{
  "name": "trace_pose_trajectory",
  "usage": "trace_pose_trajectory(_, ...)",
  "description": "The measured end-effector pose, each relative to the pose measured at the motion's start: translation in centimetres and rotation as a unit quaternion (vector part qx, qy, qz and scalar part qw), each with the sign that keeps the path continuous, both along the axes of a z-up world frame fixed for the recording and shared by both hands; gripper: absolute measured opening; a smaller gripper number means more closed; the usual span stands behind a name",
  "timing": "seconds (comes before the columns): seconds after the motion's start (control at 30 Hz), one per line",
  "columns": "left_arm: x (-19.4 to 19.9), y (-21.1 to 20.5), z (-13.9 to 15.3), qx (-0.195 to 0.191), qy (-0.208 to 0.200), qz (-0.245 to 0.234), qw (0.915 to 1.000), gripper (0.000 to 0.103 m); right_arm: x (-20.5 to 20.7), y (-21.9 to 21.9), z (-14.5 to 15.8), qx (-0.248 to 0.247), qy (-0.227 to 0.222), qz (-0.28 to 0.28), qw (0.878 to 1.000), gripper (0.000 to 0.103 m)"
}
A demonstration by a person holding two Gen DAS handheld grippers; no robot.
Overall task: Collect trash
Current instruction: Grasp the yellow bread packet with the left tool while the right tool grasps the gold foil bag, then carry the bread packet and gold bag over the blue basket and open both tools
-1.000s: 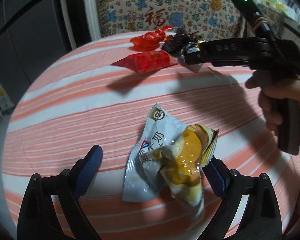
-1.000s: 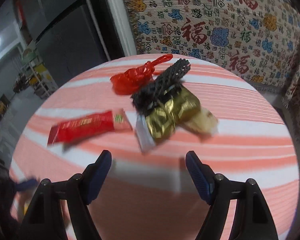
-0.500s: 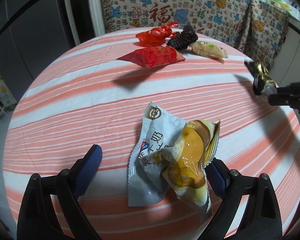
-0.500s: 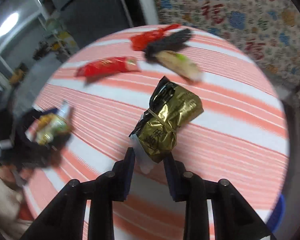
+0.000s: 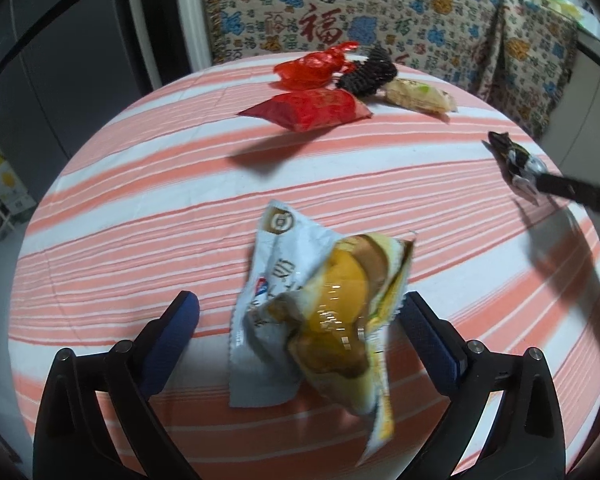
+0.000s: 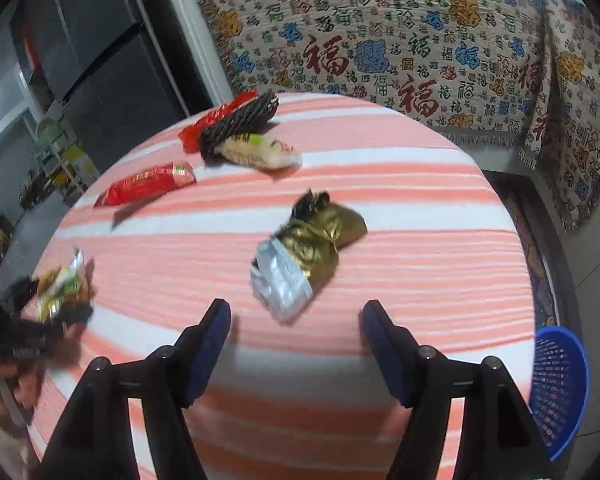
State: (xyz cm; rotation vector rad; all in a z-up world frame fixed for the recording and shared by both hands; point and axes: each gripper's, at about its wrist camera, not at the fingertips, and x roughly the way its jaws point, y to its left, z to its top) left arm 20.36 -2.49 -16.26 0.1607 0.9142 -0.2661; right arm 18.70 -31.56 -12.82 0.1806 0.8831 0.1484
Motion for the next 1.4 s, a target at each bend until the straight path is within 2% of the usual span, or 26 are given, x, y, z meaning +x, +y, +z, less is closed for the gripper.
trace_pose_trajectory(0.07,-0.1,-0.2,0.1,0.001,-0.002,0.0,1.0,0.1,1.1,0.2,0.0,0.018,0.002,-0.02,1.0,0.07)
trace_pose_trajectory(0.13,-0.3,0.1,0.4,-0.005,-0.007,0.005,0.9999,0.089,2.2,0.5,0.0,0.021,0.003,-0.038,0.999,0.07)
trace_pose_trajectory(0.17,-0.4,0.2,0.6,-0.012,-0.007,0.004,0.9999,0.078,2.5,0.7,-0.1,0.016,0.004,-0.04,0.999,0.066)
trace_pose_trajectory(0.2,-0.5,0.4,0.9,-0.021,-0.006,0.002,0.9998,0.067,2.6,0.9,-0.2,0.012,0.007,-0.04,0.999,0.045)
trace_pose_trajectory(0.23,-0.7,0.7,1.2,-0.031,-0.008,-0.002,0.9995,0.063,2.6,0.9,-0.2,0.011,0.012,-0.038,0.999,0.045)
trace_pose_trajectory(0.27,-0.9,0.8,1.5,-0.039,-0.012,-0.004,0.9992,0.055,2.4,0.9,-0.1,0.013,0.012,-0.038,0.999,0.045)
trace_pose_trajectory(0.33,-1.2,1.1,2.1,-0.05,-0.019,-0.004,0.9986,0.048,1.6,1.0,0.6,0.004,0.0,-0.031,1.0,0.044)
trace_pose_trajectory(0.37,-1.3,1.2,2.3,-0.057,-0.019,-0.005,0.9982,0.041,1.0,1.0,1.0,0.001,-0.006,-0.025,1.0,0.044)
trace_pose_trajectory(0.5,-1.6,1.1,2.8,-0.084,-0.019,-0.006,0.9963,0.033,-0.9,0.8,2.5,-0.002,-0.026,-0.007,1.0,0.044)
trace_pose_trajectory(0.7,-2.8,-0.7,3.7,-0.104,-0.023,-0.017,0.9942,0.031,-2.9,-1.1,3.6,0.0,-0.031,-0.006,1.0,0.044)
trace_pose_trajectory(0.83,-3.9,-4.1,5.3,-0.103,-0.029,-0.048,0.993,0.031,-4.4,-3.6,4.3,0.005,-0.029,-0.017,0.999,0.044)
trace_pose_trajectory(1.0,-4.7,-9.8,7.7,-0.121,-0.031,-0.097,0.9875,0.031,-7.0,-7.8,5.7,-0.016,-0.031,-0.042,0.999,0.044)
trace_pose_trajectory(1.17,-5.4,-17.9,9.7,-0.139,-0.03,-0.156,0.9776,0.031,-10.5,-13.2,6.6,-0.044,-0.029,-0.078,0.996,0.044)
trace_pose_trajectory(1.4,-6.9,-29.3,9.7,-0.156,-0.008,-0.229,0.9609,0.031,-15.1,-20.6,6.3,-0.078,-0.012,-0.126,0.989,0.044)
